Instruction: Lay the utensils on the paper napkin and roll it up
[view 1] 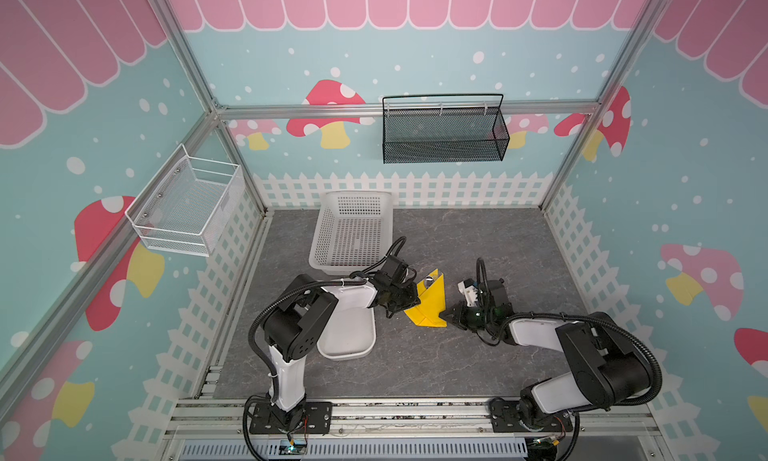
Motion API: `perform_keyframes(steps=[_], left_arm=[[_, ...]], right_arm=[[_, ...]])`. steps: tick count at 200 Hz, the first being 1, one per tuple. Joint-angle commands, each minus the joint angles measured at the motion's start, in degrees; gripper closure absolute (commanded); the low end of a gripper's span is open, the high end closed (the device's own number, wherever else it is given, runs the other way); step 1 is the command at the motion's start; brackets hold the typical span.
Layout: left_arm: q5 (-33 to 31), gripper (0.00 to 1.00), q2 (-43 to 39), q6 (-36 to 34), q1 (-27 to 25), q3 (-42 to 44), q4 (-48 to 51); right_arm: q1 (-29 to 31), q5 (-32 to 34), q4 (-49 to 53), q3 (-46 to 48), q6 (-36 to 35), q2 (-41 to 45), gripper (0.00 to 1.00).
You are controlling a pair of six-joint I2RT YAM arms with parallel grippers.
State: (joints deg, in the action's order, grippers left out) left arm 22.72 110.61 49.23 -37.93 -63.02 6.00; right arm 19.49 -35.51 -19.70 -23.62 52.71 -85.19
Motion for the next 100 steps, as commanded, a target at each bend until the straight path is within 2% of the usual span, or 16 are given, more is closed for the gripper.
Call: perform_keyframes(steps=[1, 38, 75, 100], left_arm=[[-0.2, 0.97, 1.0, -0.3, 0.2, -1.0, 0.3], [-0.3, 0.97, 0.9, -0.4, 0.2, -0.7, 0.3], [-0.3, 0.97, 0.9, -0.4, 0.2, -0.2, 0.0], [-0.6, 0.97, 1.0, -0.5, 0.2, -0.3, 0.0]], right_arm=[[0.0, 1.0, 0.2, 2.2, -0.8, -1.2, 0.89], [0.0, 1.5, 0.2, 3.4, -0.7, -1.0, 0.89], [0.0, 5.0, 0.1, 3.4, 1.5, 5.9, 0.88], [0.0, 9.7, -0.1, 3.9, 2.0, 11.7, 0.88]])
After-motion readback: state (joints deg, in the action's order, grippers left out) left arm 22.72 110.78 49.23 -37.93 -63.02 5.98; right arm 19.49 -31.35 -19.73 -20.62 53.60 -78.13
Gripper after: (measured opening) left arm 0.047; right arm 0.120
